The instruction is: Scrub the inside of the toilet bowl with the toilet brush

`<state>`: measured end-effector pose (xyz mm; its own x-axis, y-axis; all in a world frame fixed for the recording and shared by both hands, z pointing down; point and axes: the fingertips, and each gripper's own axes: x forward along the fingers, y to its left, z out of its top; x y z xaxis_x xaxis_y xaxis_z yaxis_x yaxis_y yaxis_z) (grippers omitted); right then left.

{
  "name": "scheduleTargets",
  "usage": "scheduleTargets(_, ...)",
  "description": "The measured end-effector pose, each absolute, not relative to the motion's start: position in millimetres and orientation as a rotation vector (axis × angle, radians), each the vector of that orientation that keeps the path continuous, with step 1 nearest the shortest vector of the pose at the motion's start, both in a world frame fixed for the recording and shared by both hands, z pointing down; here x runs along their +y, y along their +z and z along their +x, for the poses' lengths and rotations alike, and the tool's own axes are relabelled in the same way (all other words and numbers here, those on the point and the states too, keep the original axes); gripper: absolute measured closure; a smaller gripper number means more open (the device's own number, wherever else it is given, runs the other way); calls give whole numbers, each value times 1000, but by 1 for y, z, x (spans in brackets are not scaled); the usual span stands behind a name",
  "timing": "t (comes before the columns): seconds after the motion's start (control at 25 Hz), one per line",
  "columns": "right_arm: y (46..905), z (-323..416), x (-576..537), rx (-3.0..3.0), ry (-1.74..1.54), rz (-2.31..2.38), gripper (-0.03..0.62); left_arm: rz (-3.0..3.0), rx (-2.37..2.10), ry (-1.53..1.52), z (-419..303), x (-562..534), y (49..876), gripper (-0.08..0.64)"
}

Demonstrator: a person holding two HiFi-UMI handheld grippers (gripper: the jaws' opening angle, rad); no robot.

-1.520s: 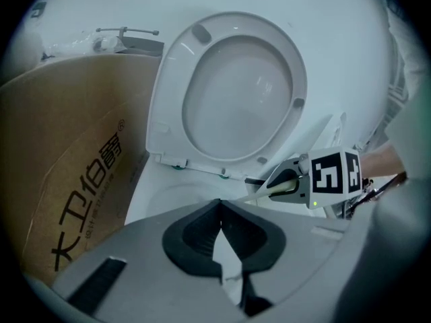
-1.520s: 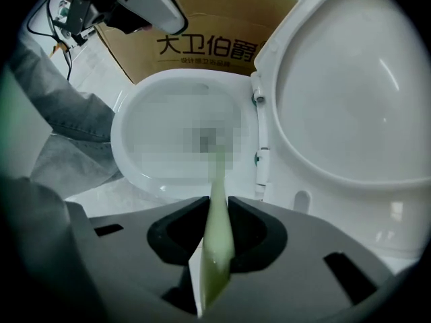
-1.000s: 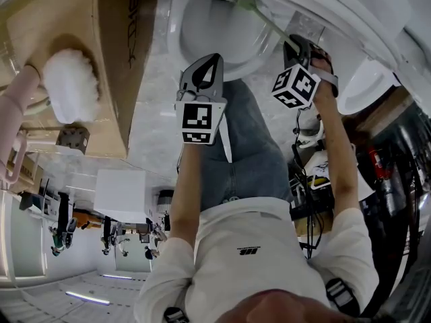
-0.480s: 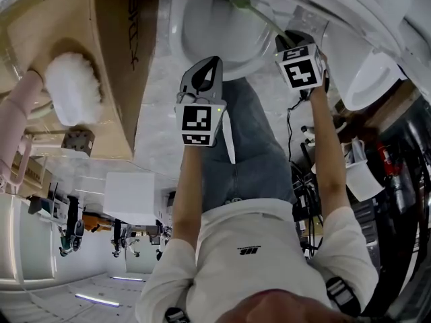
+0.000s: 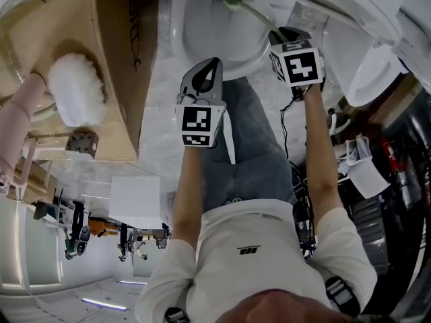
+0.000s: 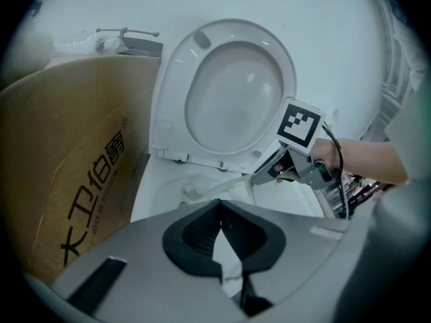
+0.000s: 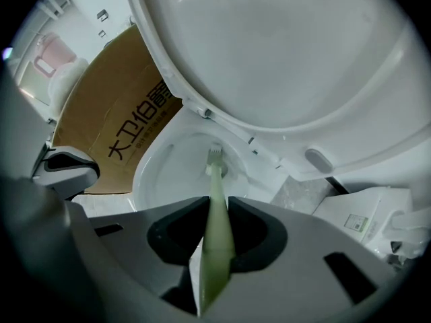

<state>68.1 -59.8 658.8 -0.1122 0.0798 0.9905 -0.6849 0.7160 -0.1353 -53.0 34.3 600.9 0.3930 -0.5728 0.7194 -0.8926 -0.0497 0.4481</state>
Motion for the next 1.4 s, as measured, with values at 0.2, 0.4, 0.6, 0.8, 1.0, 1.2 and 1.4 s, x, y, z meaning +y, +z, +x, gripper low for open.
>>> scheduleTargets(0.2,656,51,-51,-1581,657,512,512,1738,-1284,446,-58,43,601,549)
scheduleTargets(0.4,660,33,-35,-1601,688,540,512,1740,-1282,455,-65,53,600,549)
scheduleTargets(0.6,670,26,-16,-1606,793,624,512,1752,-1274,466,-70,61,599,549)
scheduleTargets(0.8,678,18,6,-1616,1003,746,512,1768,-1257,484,-74,71,599,549)
scheduleTargets(1.0,684,7,19,-1613,1179,837,512,1780,-1243,510,-77,79,600,549)
scheduleTargets(1.2,689,13,35,-1579,1398,937,512,1799,-1226,537,-79,84,598,549)
scheduleTargets(1.4,692,13,58,-1547,1488,938,512,1806,-1212,550,-78,87,598,549)
